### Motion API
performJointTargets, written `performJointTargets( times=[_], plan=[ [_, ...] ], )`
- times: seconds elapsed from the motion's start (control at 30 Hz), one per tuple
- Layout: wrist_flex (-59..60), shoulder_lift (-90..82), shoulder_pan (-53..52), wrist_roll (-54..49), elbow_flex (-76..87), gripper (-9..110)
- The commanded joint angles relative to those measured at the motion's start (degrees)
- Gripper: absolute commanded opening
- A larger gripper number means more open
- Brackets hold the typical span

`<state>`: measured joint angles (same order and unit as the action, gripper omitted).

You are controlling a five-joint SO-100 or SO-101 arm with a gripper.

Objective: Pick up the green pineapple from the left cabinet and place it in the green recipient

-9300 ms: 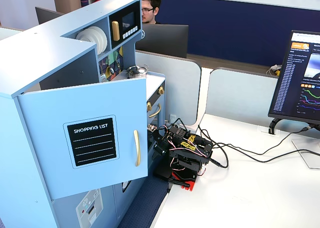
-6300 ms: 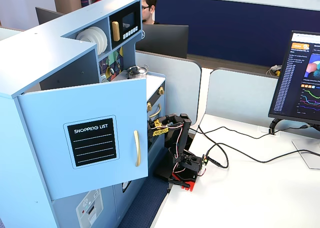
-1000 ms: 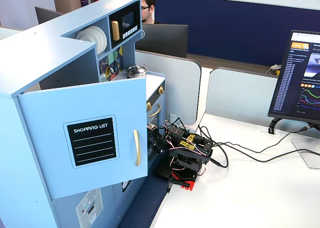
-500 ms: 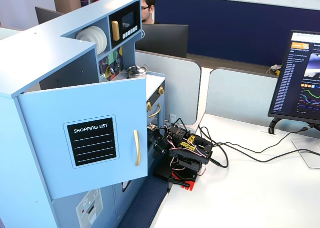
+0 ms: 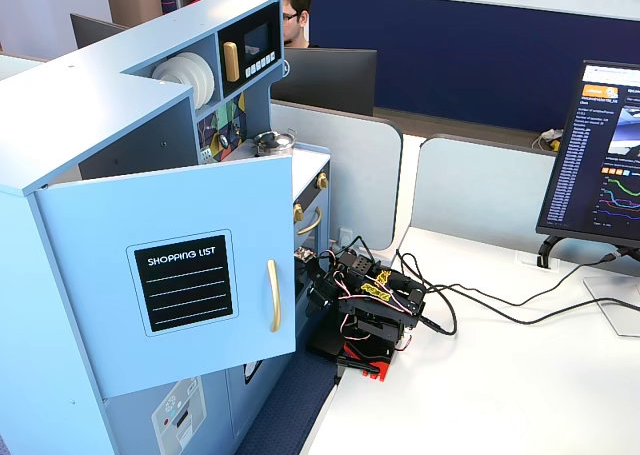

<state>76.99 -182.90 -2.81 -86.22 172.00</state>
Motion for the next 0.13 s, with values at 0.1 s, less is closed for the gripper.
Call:
performJointTargets(
  times=[0.1],
  plan=[
    [10.8,0.8,-1.2,-0.4,-0.3,2]
  ],
)
